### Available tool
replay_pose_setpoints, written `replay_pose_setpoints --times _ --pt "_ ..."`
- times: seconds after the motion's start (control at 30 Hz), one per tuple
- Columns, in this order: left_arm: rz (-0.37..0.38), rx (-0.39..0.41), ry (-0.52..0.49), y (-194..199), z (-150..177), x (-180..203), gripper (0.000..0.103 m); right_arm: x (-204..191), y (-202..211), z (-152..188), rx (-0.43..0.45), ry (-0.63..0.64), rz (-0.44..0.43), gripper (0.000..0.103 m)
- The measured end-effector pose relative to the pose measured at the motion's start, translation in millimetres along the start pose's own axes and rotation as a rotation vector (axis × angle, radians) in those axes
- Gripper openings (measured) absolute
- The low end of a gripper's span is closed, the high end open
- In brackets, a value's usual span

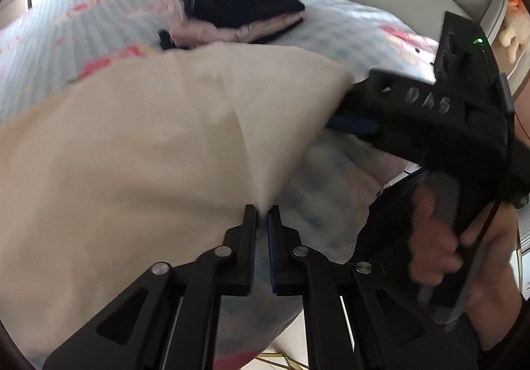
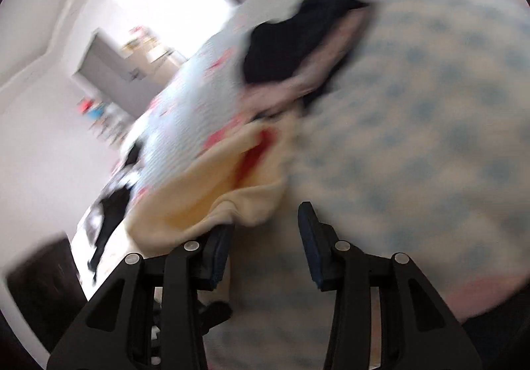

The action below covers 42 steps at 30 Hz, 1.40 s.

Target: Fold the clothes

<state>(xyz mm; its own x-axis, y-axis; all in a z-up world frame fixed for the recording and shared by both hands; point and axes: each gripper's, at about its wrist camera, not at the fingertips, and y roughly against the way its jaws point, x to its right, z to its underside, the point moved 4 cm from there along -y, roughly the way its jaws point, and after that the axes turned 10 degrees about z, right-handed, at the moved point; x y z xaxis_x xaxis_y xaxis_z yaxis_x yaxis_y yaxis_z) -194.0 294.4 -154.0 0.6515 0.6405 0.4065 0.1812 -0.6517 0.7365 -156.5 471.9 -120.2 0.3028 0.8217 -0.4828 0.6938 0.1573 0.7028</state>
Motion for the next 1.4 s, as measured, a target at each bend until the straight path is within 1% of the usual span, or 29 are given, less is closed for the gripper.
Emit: replay_pose_setpoints --times 0.07,0.1,0.13,0.17,0.2,0.3,0.37,0.4,0.47,0.5,0.57,0.6,0.63,0.73,0.8,0.83,0.9,0.93,0.97,1.0,1.07,1.1,1.13,1.17,1.2,1.27,1.3,1.37,1.4 --pt "0.041 0.008 -0.047 1 4 13 0.012 19 12 -4 0.036 -0.057 0.059 0.042" --pt "0.061 0.010 -0.069 1 6 19 0.013 19 22 -7 0.076 -0.052 0.063 0.042" --pt "0.075 0.006 -0.084 2 7 24 0.017 19 33 -11 0.119 -0.045 0.065 0.043" --pt "0.089 0.001 -0.100 3 9 28 0.017 15 44 -14 0.171 -0.023 0.056 0.049" --pt "0.101 -0.003 -0.114 4 10 32 0.017 8 51 -14 0.195 0.003 0.032 0.054" --pt "0.111 0.034 -0.082 21 11 28 0.017 -17 47 -4 0.144 0.108 -0.040 0.055" --pt "0.099 0.072 -0.029 37 10 13 0.018 -40 35 9 0.087 0.229 -0.025 0.055" --pt "0.084 0.089 -0.003 44 9 5 0.020 -50 27 15 0.068 0.293 0.020 0.056" --pt "0.041 0.114 0.059 52 6 -16 0.025 -47 13 25 0.035 0.348 0.145 0.056" --pt "0.014 0.120 0.095 53 5 -27 0.026 -43 7 29 0.014 0.363 0.201 0.052" --pt "-0.032 0.098 0.175 47 5 -51 0.027 -18 -3 29 -0.055 0.282 0.249 0.046" --pt "-0.048 0.079 0.208 42 8 -60 0.026 -8 -2 27 -0.063 0.249 0.251 0.044" --pt "-0.036 0.081 0.228 42 12 -64 0.026 1 0 26 -0.068 0.223 0.257 0.043" --pt "-0.005 0.086 0.269 44 23 -70 0.026 15 8 27 -0.047 0.228 0.332 0.039" --pt "0.010 0.117 0.255 55 22 -66 0.026 19 9 26 -0.040 0.220 0.333 0.039" --pt "0.017 0.133 0.248 60 21 -64 0.026 17 13 24 -0.016 0.224 0.325 0.039" --pt "0.031 0.174 0.226 69 15 -62 0.027 5 27 17 0.080 0.242 0.280 0.042" --pt "0.037 0.203 0.215 73 10 -61 0.029 -2 32 14 0.122 0.253 0.252 0.045" --pt "0.035 0.211 0.222 73 7 -62 0.031 -8 30 14 0.124 0.263 0.216 0.057" --pt "0.032 0.216 0.230 73 4 -63 0.034 -13 26 14 0.115 0.270 0.187 0.062" --pt "-0.005 0.179 0.260 59 5 -73 0.034 -13 -1 19 0.007 0.268 0.194 0.060" --pt "-0.023 0.162 0.274 54 6 -78 0.032 -12 -14 22 -0.046 0.267 0.203 0.055" --pt "-0.034 0.158 0.284 55 11 -83 0.025 -6 -24 24 -0.085 0.263 0.234 0.052" --pt "-0.046 0.156 0.295 57 15 -88 0.019 2 -25 24 -0.101 0.233 0.225 0.051" --pt "-0.064 0.179 0.312 67 20 -93 0.013 9 -24 23 -0.110 0.208 0.225 0.047" --pt "-0.105 0.227 0.352 89 31 -104 0.013 21 -13 21 -0.064 0.215 0.311 0.045" --pt "-0.129 0.251 0.374 102 36 -112 0.013 24 -8 21 -0.051 0.212 0.325 0.045" --pt "-0.224 0.284 0.406 129 47 -129 0.020 27 6 20 -0.018 0.164 0.294 0.045" --pt "-0.267 0.301 0.421 142 52 -138 0.022 25 11 19 0.008 0.156 0.288 0.048"
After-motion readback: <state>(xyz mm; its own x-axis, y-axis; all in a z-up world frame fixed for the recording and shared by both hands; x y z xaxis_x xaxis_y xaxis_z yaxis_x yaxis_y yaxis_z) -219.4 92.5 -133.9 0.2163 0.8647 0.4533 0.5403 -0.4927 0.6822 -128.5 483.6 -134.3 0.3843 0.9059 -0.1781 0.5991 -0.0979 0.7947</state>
